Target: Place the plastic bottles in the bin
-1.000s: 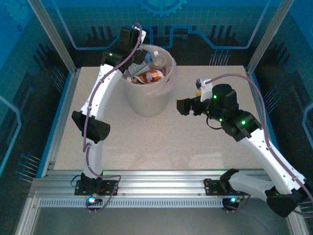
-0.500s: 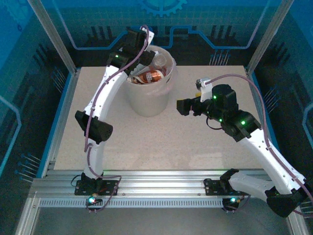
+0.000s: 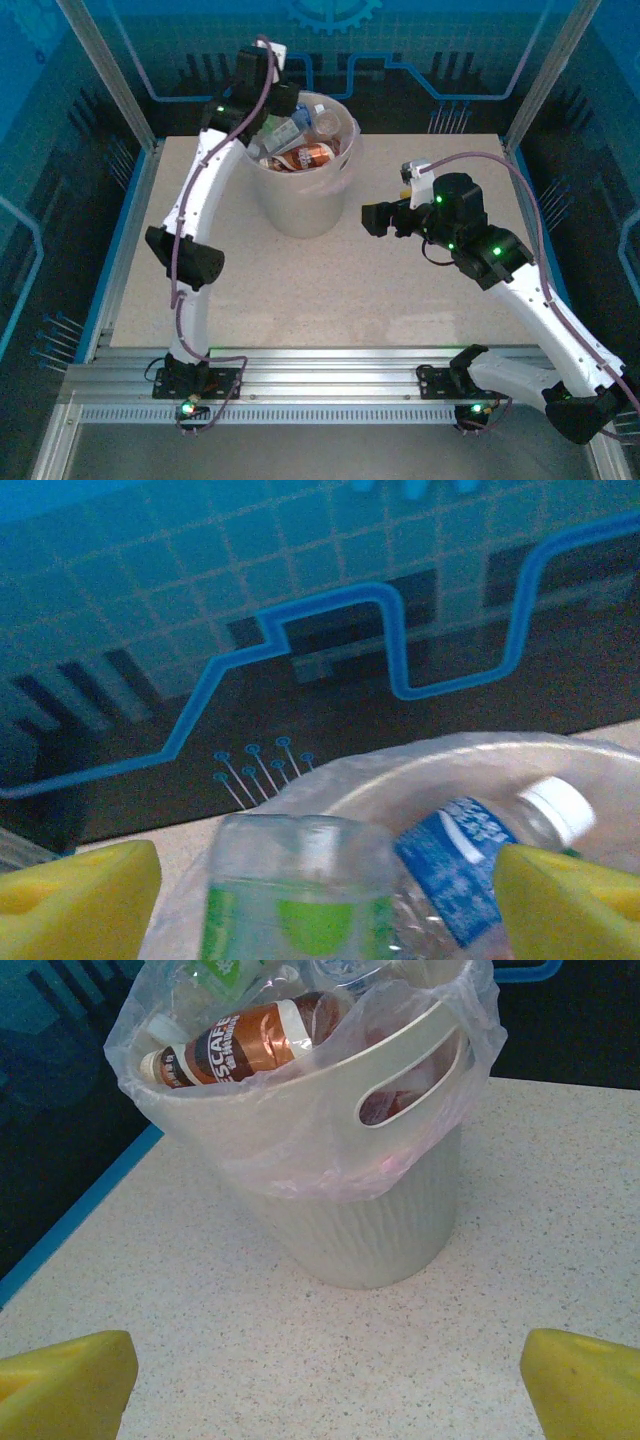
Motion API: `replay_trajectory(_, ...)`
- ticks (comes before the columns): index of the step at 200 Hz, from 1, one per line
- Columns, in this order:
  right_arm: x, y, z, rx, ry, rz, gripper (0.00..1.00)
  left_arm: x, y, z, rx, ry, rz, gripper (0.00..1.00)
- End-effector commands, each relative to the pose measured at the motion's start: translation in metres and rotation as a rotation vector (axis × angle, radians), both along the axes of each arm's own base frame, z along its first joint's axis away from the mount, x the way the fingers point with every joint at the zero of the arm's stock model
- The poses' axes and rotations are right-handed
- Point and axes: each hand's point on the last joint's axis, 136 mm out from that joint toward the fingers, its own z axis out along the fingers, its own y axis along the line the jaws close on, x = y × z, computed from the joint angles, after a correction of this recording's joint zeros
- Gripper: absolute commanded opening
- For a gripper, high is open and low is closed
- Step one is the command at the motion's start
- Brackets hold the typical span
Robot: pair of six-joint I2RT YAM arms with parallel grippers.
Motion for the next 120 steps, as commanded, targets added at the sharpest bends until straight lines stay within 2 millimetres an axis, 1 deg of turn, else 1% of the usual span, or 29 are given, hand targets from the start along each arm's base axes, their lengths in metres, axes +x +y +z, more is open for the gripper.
replay_trajectory(1,-0.003,-0.004,-0.002,-0.009,0.008,-0.023,1.0,-0.006,0.02,0.014,-0.196,-0.011,0.02,0.82)
replay_trajectory(14,-0.003,-0.005,-0.003,-0.013,0.009,-0.027,1.0,-0.003,0.022,0.007,-0.271,0.011,-0.001,0.79)
replay_trajectory(28,-0.003,-0.006,-0.003,-0.012,0.007,-0.03,1.0,-0.001,0.02,0.004,-0.331,0.02,-0.039,0.78)
replay_trajectory(69,-0.003,-0.006,-0.003,-0.008,0.006,-0.032,1.0,-0.001,0.0,0.003,-0.376,0.034,-0.151,0.76)
replay_trajectory(120,-0.002,-0.005,-0.002,-0.003,0.005,-0.031,1.0,-0.009,-0.025,0.001,-0.43,0.072,-0.28,0.64)
